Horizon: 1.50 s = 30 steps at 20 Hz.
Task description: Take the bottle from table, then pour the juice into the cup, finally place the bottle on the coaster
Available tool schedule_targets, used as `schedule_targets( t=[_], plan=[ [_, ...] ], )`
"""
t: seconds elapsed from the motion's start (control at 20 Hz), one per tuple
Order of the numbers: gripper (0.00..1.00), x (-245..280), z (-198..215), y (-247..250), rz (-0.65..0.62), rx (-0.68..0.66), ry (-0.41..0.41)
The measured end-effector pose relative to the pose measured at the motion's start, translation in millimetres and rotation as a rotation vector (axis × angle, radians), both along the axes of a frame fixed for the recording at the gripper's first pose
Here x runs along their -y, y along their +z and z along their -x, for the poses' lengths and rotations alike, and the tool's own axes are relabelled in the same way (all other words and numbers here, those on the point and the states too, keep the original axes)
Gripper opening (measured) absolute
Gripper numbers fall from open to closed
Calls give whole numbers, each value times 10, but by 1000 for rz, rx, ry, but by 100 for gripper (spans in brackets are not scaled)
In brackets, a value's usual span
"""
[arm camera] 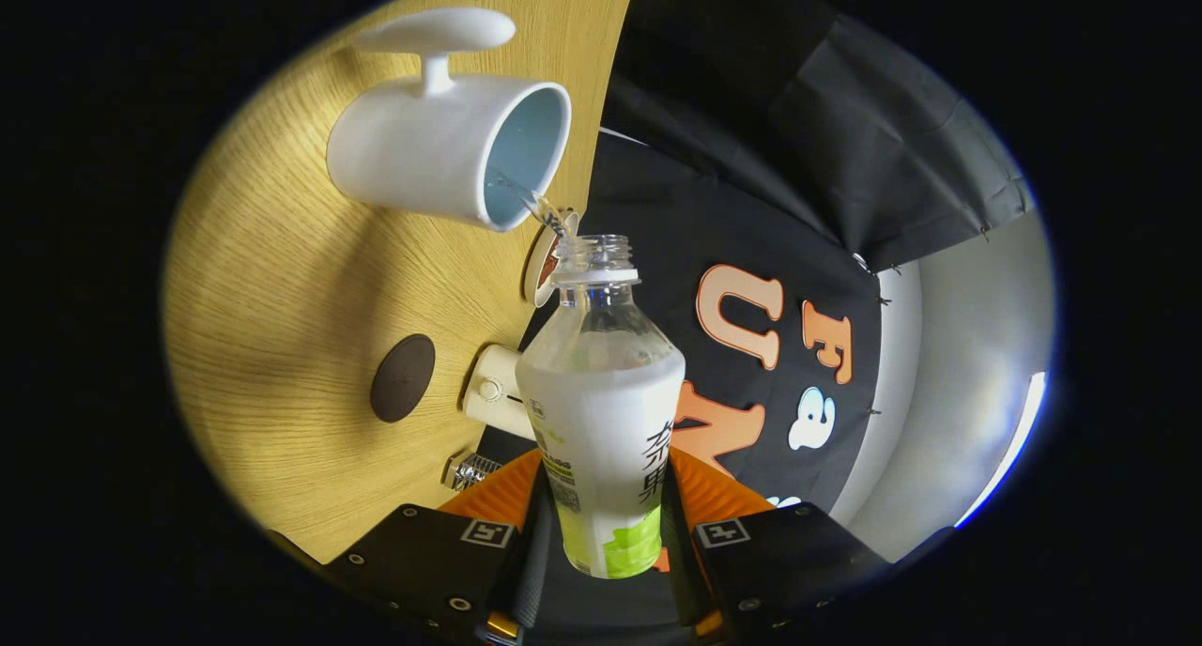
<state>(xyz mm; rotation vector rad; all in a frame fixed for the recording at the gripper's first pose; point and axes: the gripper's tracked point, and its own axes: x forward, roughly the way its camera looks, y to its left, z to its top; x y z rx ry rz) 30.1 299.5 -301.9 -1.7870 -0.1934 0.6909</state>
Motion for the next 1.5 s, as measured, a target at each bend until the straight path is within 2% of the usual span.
schedule_targets(
  t=[0.55, 1.5],
  plan=[
    [55, -120, -44, 167, 62, 83, 88],
    [55, -320, -29, 214, 145, 136, 206]
  ],
)
